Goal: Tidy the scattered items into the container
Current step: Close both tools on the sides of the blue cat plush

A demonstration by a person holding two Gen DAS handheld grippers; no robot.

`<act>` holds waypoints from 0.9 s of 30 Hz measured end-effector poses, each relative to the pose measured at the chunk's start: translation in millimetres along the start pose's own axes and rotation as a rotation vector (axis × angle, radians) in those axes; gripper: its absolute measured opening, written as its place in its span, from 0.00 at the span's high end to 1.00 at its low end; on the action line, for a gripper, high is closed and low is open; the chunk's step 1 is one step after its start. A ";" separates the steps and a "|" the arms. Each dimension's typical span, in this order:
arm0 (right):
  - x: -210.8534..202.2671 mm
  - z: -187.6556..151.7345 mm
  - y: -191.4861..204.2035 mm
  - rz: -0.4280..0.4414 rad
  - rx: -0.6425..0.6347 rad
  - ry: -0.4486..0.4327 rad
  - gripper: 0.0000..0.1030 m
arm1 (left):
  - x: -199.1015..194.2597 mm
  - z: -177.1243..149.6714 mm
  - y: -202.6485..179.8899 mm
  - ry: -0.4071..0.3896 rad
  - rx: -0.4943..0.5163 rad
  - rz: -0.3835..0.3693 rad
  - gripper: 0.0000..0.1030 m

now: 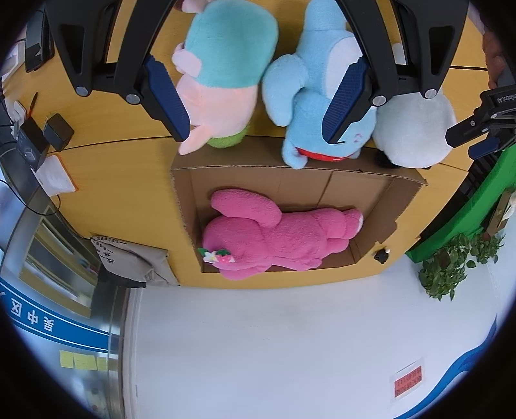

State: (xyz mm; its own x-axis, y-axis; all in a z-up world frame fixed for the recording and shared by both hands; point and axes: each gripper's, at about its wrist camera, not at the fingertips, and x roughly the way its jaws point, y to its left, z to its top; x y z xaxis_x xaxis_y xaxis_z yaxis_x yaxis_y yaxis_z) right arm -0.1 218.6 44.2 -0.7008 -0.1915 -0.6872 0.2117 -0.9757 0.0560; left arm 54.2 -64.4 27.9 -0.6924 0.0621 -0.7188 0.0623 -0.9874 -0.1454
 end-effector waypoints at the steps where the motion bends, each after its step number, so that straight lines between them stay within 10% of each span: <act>1: -1.2 -0.3 6.5 0.019 -0.010 0.000 0.18 | 0.0 -1.7 6.8 0.002 -0.004 0.006 0.00; 11: 23.0 -32.9 96.5 0.235 -0.158 0.125 0.20 | 42.0 -29.5 48.4 0.126 -0.097 0.018 0.03; 21: 72.9 -39.2 29.5 0.093 -0.029 0.219 0.21 | 36.4 -16.5 -22.7 0.101 -0.016 -0.135 0.00; 27: 76.1 -43.5 2.0 0.152 0.038 0.234 0.24 | 33.0 -8.4 -49.3 0.092 -0.015 -0.151 0.04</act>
State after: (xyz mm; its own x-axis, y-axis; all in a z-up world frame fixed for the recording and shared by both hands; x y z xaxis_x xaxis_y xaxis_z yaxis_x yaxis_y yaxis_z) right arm -23.5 206.7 -39.5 -0.4854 -0.3106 -0.8172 0.2732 -0.9418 0.1956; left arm 34.4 -12.5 5.6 -0.6261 0.2231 -0.7472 -0.0262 -0.9637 -0.2658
